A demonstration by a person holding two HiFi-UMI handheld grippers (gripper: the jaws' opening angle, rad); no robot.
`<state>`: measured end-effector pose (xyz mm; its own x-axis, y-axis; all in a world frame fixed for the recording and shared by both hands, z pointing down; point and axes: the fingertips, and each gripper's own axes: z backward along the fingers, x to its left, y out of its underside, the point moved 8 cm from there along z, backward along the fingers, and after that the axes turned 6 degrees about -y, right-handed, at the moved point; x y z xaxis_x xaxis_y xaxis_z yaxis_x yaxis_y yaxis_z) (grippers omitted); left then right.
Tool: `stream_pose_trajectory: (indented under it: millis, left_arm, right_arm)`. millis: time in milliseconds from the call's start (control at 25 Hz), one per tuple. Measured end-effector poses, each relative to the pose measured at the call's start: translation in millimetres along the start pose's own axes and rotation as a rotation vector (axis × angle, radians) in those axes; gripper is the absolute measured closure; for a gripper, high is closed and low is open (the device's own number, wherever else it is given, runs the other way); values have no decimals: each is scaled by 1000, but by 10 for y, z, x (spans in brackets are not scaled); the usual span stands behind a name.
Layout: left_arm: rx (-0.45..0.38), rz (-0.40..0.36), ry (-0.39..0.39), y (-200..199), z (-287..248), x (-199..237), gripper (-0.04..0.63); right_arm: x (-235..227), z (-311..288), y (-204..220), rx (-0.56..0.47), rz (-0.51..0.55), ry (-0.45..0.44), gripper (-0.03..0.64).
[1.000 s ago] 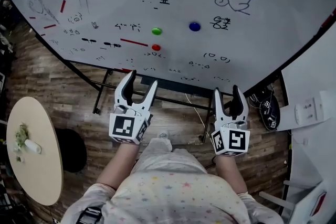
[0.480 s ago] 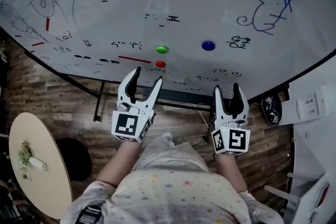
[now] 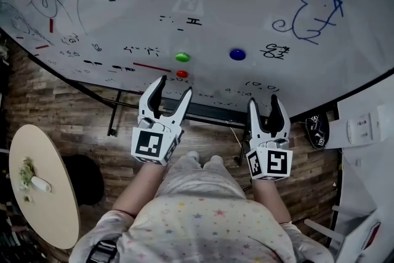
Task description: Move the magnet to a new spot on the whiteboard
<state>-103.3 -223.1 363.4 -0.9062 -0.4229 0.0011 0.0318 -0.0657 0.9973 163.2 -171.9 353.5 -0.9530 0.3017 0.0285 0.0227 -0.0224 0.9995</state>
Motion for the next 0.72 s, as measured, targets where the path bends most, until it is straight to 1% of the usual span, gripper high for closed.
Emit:
stream_pose_trajectory:
  millis: [280,480,600,720]
  left_arm:
    - [7,-3,-19,6,-67,-95,339]
    - [17,-14,-46,49,-122,-82,339]
    - [12,-24,-69,54,-140,-61,341]
    - [20,-32,-76,71,-175,-56,341]
  right_arm:
    - [-97,28,-22,3,10,-22,393]
    - [-164,41,-19,1,8,-13,393]
    - [-182,34,13,-2,14,-24,393]
    - [-193,15,32,-1,14,-31,393]
